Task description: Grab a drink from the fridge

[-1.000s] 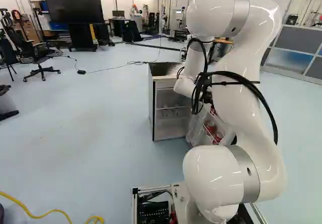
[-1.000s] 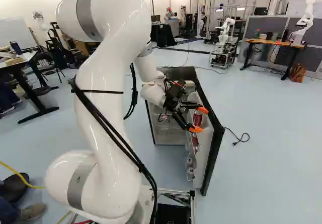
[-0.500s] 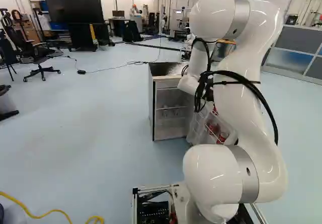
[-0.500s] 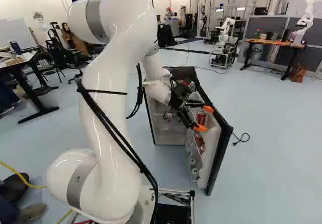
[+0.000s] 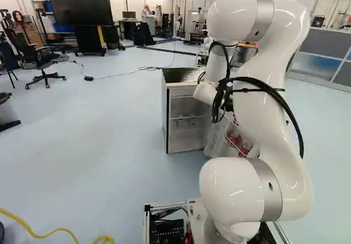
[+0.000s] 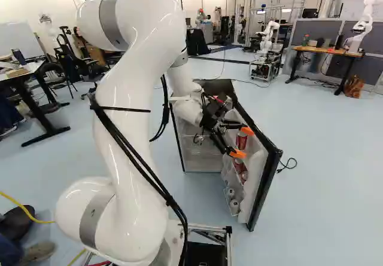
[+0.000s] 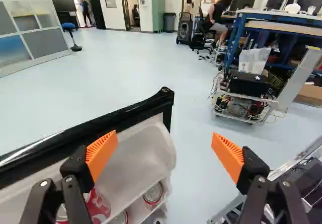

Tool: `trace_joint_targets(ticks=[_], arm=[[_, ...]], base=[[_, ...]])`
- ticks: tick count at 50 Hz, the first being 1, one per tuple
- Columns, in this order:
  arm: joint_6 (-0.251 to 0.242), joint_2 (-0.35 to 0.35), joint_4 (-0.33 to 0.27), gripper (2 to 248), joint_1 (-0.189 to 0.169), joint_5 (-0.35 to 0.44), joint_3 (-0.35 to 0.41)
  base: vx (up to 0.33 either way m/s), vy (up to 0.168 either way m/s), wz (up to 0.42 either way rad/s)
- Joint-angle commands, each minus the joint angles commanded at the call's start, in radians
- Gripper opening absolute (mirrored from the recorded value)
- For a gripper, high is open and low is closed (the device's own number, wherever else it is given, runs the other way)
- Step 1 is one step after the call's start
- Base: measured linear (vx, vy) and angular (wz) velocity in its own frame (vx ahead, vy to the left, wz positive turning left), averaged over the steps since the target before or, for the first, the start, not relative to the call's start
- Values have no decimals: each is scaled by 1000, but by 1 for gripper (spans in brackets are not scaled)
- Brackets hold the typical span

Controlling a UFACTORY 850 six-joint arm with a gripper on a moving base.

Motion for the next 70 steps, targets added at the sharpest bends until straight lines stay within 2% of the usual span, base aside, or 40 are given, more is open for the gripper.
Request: trace_joint_targets(ticks=[7,20,54,70], arm=[[0,21,-32,247,33,0,50],[0,63,-129,247,101,2,142],[0,182,-418,247,303,20,380],[0,221,-556,247,393,28,447]], base=[[0,0,0],[0,0,0],[0,0,0],[0,0,0]])
